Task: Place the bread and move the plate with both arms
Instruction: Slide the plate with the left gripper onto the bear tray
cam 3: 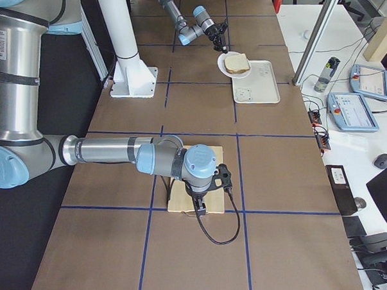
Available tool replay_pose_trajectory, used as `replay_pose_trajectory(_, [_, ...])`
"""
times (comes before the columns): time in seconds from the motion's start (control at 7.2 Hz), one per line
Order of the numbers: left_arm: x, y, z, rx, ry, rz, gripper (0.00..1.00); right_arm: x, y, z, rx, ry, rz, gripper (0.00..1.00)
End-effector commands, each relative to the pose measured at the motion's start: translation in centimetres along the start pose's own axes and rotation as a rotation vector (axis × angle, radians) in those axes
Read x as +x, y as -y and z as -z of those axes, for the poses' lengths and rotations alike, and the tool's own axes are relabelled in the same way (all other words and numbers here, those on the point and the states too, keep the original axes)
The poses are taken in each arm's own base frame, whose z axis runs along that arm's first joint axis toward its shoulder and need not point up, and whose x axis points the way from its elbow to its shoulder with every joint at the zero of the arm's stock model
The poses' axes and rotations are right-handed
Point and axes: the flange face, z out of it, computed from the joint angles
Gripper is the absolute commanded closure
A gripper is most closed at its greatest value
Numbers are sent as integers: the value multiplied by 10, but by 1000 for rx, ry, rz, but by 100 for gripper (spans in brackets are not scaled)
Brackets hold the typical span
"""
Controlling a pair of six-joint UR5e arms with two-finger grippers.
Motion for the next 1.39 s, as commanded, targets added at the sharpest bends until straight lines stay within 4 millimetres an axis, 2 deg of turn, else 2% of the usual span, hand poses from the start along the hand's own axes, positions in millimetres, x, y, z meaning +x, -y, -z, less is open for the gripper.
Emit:
replay_pose_trajectory(0.0, [-6,40,-32,76,47,-9,100,0,0,0,0,0,0,0])
replay_pose_trajectory(0.14, [-8,48,-47,110,54,-11,100,0,0,0,-1,-1,0,0])
replay_pose_trajectory(0.42, [-12,47,-85,134,90,-12,100,0,0,0,0,0,0,0])
replay_pose_trajectory(0.56, [-9,45,-94,135,91,-13,100,0,0,0,0,0,0,0])
replay_pose_trajectory(0.69, [-11,43,-95,133,99,-15,71,1,0,-1,-2,-1,-1,0])
replay_pose_trajectory(0.83, [-15,45,-94,132,109,-28,11,0,0,0,0,0,0,0])
replay_pose_trajectory(0.97, [-12,47,-92,125,109,-89,0,0,0,0,0,0,0,0])
replay_pose_trajectory(1.11, [-10,53,-90,97,131,-107,0,0,1,0,1,0,1,0])
replay_pose_trajectory(1.25, [1,75,-82,66,207,-102,0,0,1,0,2,3,1,0])
